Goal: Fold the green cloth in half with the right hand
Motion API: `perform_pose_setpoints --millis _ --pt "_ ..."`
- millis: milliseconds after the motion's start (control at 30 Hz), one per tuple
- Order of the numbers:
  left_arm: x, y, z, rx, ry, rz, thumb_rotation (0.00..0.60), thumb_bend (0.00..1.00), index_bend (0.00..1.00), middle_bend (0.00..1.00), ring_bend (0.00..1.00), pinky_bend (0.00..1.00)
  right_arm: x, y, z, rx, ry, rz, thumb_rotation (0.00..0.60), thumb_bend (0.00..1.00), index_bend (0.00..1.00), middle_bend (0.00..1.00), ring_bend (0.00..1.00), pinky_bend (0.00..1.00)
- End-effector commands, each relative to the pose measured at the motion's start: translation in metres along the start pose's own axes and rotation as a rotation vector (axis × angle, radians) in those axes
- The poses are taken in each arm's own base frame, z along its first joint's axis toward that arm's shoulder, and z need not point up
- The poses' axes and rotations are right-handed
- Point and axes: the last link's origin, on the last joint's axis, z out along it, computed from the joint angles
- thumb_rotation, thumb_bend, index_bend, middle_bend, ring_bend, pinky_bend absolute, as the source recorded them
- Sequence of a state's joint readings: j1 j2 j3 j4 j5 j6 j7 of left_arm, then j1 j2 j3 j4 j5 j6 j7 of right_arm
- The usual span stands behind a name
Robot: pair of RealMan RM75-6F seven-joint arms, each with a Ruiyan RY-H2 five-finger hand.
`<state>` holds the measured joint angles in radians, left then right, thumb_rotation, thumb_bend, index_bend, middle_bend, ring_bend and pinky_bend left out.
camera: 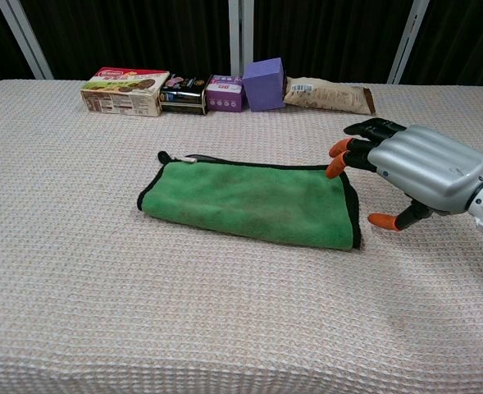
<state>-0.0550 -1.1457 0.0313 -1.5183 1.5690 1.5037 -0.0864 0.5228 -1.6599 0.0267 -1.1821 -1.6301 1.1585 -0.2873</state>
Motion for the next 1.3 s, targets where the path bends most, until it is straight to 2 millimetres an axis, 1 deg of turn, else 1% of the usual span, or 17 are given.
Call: perform_pose_setpoints --millis 33,167,333,433,633,867,967,1167,1300 --pt "0.0 0.0 0.0 0.001 -0.002 -0.003 0.6 0.23 0.2 0.14 0.12 0.09 0.0 0.006 -0.002 -0.001 -0.001 -0.021 0.6 0.18 0.28 0.14 0.0 0.0" --pt "0.0 -0.002 -0.001 0.006 -0.002 -0.01 0.6 0.23 0.2 0.14 0.12 0.09 0.001 0.008 -0.001 0.041 0.02 -0.056 0.6 0.18 0.3 0.16 0.0 0.0" --pt "0.001 -0.003 -0.003 0.012 0.0 -0.019 0.6 0.23 0.2 0.14 0.12 0.09 -0.001 0.003 0.007 0.135 0.057 -0.168 0.6 0.18 0.37 0.16 0.0 0.0" --pt "0.001 -0.004 -0.002 0.016 -0.004 -0.024 0.6 0.23 0.2 0.14 0.12 0.09 -0.005 0.002 0.012 0.172 0.063 -0.209 0.6 0.18 0.38 0.16 0.0 0.0" --pt "-0.001 -0.005 -0.001 0.024 -0.017 -0.03 0.6 0.23 0.2 0.14 0.12 0.09 -0.016 0.003 0.017 0.192 0.049 -0.229 0.6 0.18 0.38 0.17 0.0 0.0" --pt "0.0 -0.006 0.0 0.032 -0.027 -0.036 0.6 0.23 0.2 0.14 0.12 0.09 -0.023 0.002 0.024 0.204 0.067 -0.238 0.6 0.18 0.38 0.17 0.0 0.0" --pt "0.0 -0.006 0.0 0.034 -0.028 -0.037 0.6 0.23 0.2 0.14 0.12 0.09 -0.024 0.0 0.026 0.212 0.079 -0.229 0.6 0.21 0.41 0.18 0.0 0.0" --pt "0.001 -0.006 -0.002 0.033 -0.025 -0.035 0.6 0.23 0.2 0.14 0.12 0.09 -0.025 0.0 0.029 0.213 0.093 -0.212 0.6 0.32 0.49 0.21 0.0 0.0" --pt "0.002 -0.005 -0.002 0.03 -0.024 -0.034 0.6 0.23 0.2 0.14 0.12 0.09 -0.024 0.002 0.029 0.208 0.1 -0.202 0.6 0.35 0.52 0.22 0.0 0.0"
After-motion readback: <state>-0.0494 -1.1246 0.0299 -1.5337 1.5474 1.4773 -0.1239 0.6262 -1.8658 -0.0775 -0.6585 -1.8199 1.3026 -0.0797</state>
